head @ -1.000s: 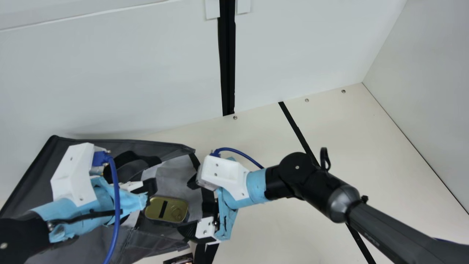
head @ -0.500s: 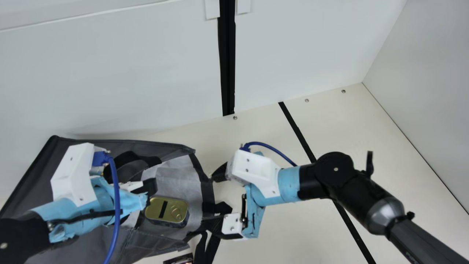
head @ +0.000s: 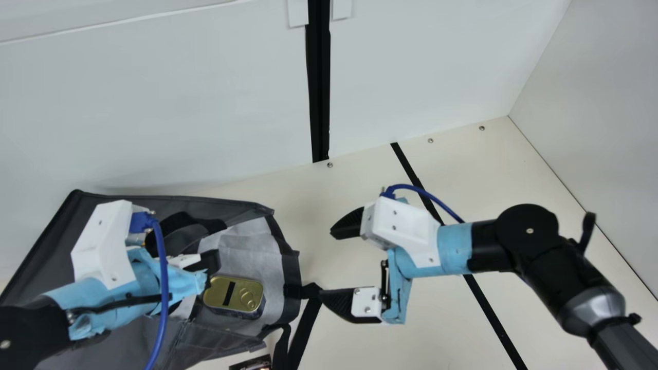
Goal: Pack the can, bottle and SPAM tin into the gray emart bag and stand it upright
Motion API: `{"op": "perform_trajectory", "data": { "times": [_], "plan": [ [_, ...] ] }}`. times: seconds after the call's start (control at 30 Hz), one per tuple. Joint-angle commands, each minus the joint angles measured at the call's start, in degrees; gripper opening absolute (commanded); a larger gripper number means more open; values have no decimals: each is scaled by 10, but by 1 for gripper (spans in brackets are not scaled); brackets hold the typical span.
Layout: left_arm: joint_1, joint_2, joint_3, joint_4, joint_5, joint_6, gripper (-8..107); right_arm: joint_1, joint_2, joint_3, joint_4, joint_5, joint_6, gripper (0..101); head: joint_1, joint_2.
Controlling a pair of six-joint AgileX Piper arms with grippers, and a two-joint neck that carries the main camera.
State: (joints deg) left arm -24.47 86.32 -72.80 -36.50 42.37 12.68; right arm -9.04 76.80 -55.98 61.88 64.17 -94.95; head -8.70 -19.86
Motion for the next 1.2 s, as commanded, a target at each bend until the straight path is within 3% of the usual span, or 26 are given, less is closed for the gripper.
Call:
{"op": "perform_trajectory", "data": {
  "times": [0.0,0.23,0.83,1.17],
  "plan": [
    [0,0,0,0,0,0,-8,-24,-5,-4,-1,18,0,95,-13,-1],
    [0,0,0,0,0,0,-8,-93,-24,-20,-12,57,1,95,-13,-1],
    [0,0,0,0,0,0,-8,-240,-91,-35,-59,57,43,95,-13,-1],
    [0,0,0,0,0,0,-8,-314,-129,-34,-112,7,100,95,-13,-1]
  ]
}}
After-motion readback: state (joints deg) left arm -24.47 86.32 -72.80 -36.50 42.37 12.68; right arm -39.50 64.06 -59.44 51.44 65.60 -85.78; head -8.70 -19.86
